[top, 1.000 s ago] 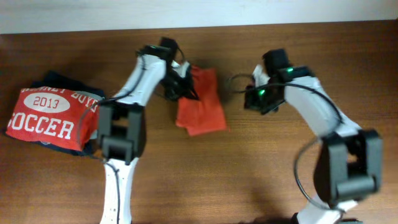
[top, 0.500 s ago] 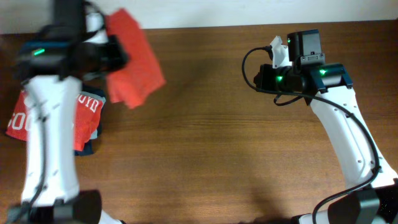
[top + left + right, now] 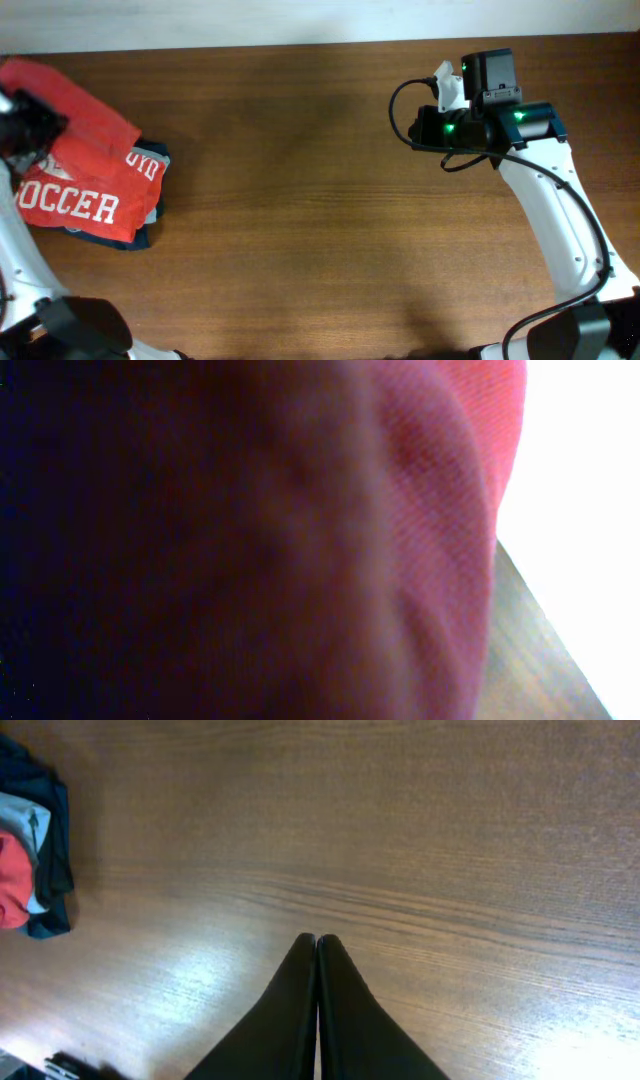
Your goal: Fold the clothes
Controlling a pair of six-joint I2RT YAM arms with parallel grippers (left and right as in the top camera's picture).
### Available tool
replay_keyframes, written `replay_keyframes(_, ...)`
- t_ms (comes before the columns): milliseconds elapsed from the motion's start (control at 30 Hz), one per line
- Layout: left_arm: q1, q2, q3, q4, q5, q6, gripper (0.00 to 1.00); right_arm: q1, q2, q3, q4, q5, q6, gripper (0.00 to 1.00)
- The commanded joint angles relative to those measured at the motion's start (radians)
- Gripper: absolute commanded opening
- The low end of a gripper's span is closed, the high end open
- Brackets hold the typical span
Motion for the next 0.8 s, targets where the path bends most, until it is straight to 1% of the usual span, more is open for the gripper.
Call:
replay_keyframes(0,0.061,0.013,-0.140,0.043,0.106,-0.018,0.01,0.004,0.001,0.004,0.000,0.016,-0.010,0.04)
replay_keyframes(133,0.114,0.022,-0.313,0.163,0.114,-0.017,0.01,0.003,0.001,0.004,-0.004,0.016,-0.010,0.05)
replay_keyframes(233,0.158,0.024,-0.450,0.281,0.141,-0.016,0.01,0.003,0.001,0.004,-0.016,0.022,-0.010,0.04)
replay_keyframes(267,0.171,0.024,-0.490,0.323,0.154,-0.016,0.03,0.004,0.001,0.004,-0.019,0.027,-0.010,0.04)
replay_keyframes(300,0.183,0.025,-0.525,0.355,0.170,-0.016,0.09,0.003,0.001,0.004,-0.021,0.031,-0.010,0.04)
replay_keyframes(367,0.201,0.026,-0.571,0.394,0.216,-0.016,0.27,0.003,0.001,0.004,-0.023,0.034,-0.010,0.04)
replay_keyframes(400,0.207,0.026,-0.577,0.391,0.238,-0.016,0.36,0.003,0.001,0.004,-0.024,0.034,-0.010,0.04)
replay_keyframes(433,0.211,0.026,-0.577,0.378,0.269,-0.013,0.44,0.003,0.001,0.004,-0.023,0.034,-0.010,0.04)
replay_keyframes(500,0.216,0.018,-0.571,0.345,0.340,0.013,0.47,0.003,0.001,0.004,-0.023,0.034,-0.010,0.04)
replay_keyframes(533,0.219,0.006,-0.562,0.316,0.376,0.030,0.52,0.003,0.001,0.004,-0.023,0.034,-0.010,0.04)
replay_keyframes(567,0.219,-0.007,-0.553,0.292,0.379,0.042,0.54,0.003,0.001,0.004,-0.026,0.034,-0.010,0.04)
replay_keyframes(633,0.219,-0.042,-0.537,0.259,0.368,0.081,0.57,0.003,0.001,0.004,-0.031,0.034,-0.010,0.04)
replay_keyframes(767,0.234,-0.174,-0.489,0.229,0.295,0.128,0.70,0.003,0.001,0.004,-0.043,0.034,-0.011,0.04)
